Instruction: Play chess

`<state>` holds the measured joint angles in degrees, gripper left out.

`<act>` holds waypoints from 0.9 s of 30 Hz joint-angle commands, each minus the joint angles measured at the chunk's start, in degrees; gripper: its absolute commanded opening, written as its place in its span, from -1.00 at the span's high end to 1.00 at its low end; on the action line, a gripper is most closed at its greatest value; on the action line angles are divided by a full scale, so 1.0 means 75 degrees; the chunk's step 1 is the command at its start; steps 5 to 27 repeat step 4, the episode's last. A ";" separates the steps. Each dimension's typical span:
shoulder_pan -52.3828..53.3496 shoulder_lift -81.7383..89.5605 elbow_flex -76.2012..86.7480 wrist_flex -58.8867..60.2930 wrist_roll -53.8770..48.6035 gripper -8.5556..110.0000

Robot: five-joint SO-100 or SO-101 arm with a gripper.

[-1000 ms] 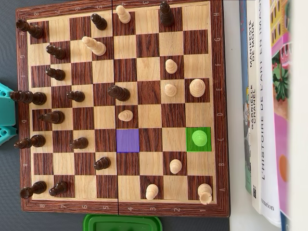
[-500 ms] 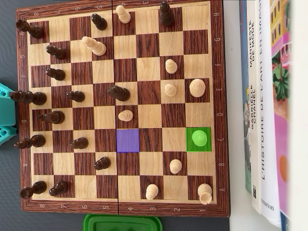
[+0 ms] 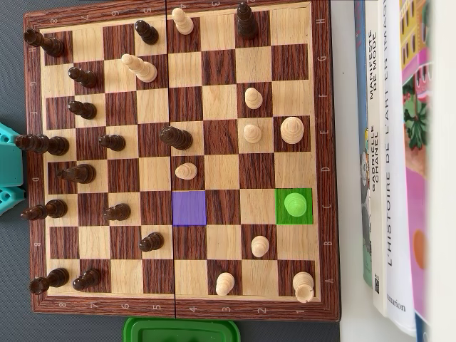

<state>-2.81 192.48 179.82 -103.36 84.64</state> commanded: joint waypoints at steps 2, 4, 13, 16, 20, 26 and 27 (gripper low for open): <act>-0.0035 -0.0094 0.0152 0.0000 0.0023 0.55; -0.0035 -0.0094 0.0152 0.0000 0.0023 0.55; -0.0035 -0.0094 0.0152 0.0000 0.0023 0.55; -0.0035 -0.0094 0.0152 0.0000 0.0023 0.55; -0.0035 -0.0094 0.0152 0.0000 0.0023 0.55; -0.0035 -0.0094 0.0152 0.0000 0.0023 0.55; -0.0035 -0.0094 0.0152 0.0000 0.0023 0.55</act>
